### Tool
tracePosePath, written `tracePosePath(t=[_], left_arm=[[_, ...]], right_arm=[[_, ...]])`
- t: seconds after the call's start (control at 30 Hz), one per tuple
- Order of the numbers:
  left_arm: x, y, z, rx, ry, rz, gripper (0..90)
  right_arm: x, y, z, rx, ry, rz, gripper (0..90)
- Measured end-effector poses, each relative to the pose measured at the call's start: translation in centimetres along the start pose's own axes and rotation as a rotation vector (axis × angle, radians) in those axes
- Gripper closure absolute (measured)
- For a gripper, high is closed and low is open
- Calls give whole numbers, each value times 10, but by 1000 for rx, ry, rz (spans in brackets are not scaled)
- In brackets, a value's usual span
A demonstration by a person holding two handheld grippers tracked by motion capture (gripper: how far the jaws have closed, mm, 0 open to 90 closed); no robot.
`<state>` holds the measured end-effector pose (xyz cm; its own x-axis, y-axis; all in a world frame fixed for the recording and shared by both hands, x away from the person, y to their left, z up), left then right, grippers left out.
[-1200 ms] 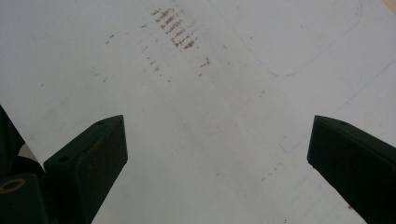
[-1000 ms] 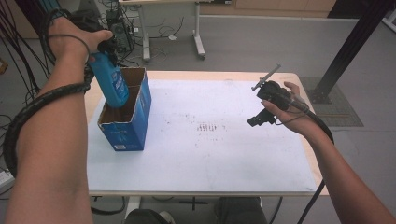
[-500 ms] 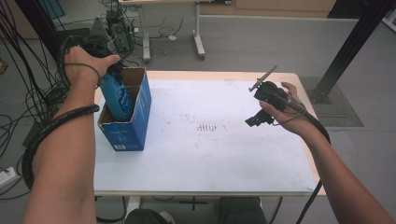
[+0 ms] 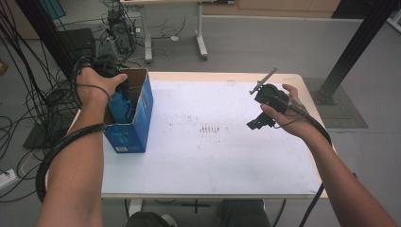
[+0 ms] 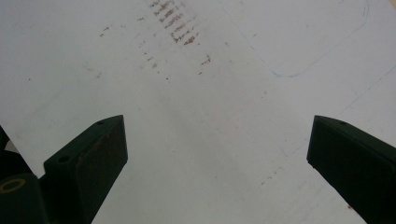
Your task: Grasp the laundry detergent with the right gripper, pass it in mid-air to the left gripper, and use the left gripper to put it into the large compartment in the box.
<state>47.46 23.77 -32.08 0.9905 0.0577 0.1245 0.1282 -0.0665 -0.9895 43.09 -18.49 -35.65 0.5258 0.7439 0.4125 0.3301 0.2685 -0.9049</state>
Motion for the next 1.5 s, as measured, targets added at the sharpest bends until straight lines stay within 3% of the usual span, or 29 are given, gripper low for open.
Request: tracePosePath(t=[0.5,0.8,1.5], left_arm=[[-4,23,-1,11,22,3,371],[-4,25,-2,26,37,-13,371],[-9,37,-4,22,59,9,370]], right_arm=[[-3,3,-1,-2,8,13,51],[-4,4,-1,-4,7,13,50],[-4,7,-1,-2,4,20,51]])
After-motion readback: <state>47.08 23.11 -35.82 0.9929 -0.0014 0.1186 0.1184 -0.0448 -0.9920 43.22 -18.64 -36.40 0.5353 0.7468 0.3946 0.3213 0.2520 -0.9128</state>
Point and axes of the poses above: each handheld gripper's, and its own axes: y roughly forward along the jaws, x roughly out of its top, z roughly to its left, the point moved 9 cm from there along y, roughly forward along the jaws, and after that the axes turned 2 degrees about -x, right-handed, at the moved point
